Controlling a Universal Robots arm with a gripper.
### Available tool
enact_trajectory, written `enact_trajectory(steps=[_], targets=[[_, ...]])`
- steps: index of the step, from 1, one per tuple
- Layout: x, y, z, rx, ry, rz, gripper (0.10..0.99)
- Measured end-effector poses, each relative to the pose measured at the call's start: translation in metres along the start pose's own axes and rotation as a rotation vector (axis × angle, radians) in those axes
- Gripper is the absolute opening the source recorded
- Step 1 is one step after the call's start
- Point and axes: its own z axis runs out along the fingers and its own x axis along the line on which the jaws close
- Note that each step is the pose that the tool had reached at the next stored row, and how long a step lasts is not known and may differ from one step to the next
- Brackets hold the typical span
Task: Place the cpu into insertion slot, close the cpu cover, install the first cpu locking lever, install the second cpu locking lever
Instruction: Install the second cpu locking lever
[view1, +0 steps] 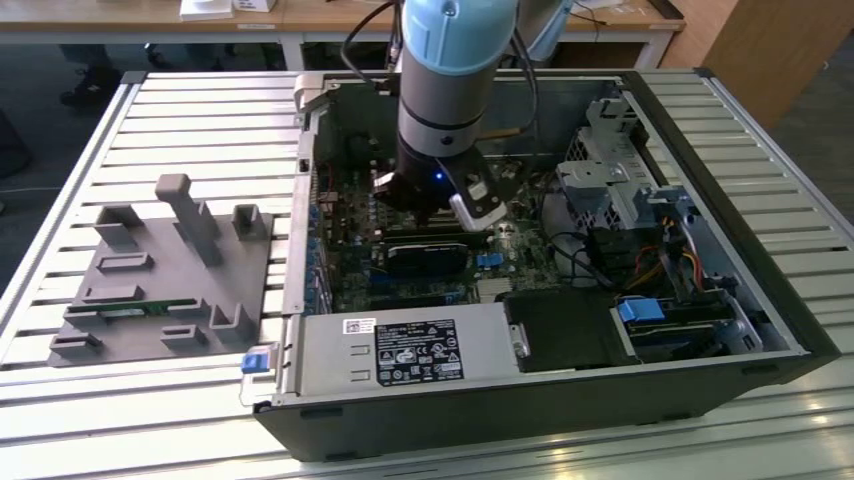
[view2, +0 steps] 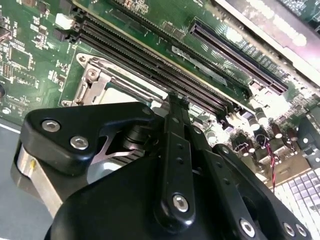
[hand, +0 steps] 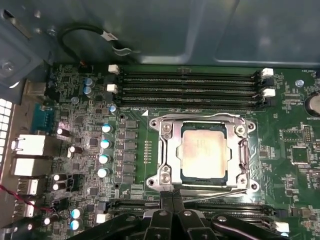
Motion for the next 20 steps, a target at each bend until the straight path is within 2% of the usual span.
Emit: enact_trajectory(steps=[10,17,20], targets=[[0.0051,-0.0057,0.0007,-0.005,-0.0010,0.000,0.106],[0.0077,-0.0072,0.0059,-0.031,-0.0034,-0.001,0.106],[0.0085,-0.0077,0.0082,-0.051,-0.0037,-0.002,0.106]])
